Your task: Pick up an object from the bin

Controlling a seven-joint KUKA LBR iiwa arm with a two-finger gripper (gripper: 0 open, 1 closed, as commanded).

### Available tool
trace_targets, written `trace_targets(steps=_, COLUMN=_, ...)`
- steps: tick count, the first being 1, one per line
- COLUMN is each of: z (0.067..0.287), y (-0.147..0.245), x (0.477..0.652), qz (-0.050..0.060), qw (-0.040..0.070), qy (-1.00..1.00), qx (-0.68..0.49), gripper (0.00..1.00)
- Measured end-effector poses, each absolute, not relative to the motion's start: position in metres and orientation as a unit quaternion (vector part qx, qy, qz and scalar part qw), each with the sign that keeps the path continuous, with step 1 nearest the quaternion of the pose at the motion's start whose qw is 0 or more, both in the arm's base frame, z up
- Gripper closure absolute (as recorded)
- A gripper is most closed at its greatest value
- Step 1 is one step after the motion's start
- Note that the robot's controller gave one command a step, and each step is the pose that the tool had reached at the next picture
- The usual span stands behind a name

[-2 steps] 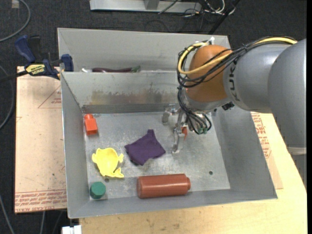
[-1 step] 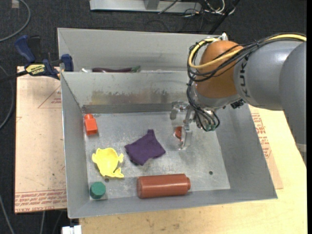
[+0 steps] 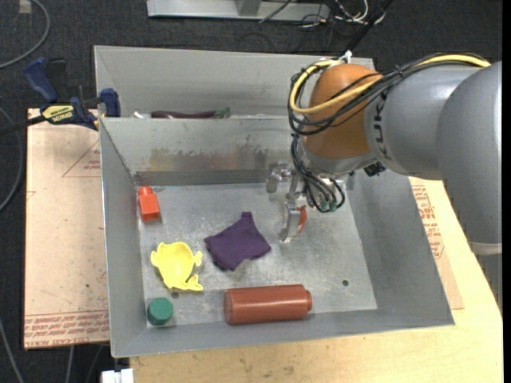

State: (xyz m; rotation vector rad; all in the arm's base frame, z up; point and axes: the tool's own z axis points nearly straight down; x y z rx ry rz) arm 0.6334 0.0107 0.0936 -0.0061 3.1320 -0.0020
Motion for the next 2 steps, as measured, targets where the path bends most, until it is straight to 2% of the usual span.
trace_targets(steps=1, z=0.093, y=0.065, x=0.634, qz=0.002, qw=0.004, qy=1.0, qx=-0.017, gripper=0.0)
trace_targets(steps=2, z=0.087, y=0.077, x=0.618, qz=0.001, qw=0.005, qy=0.999, qx=-0.051, gripper=0.0)
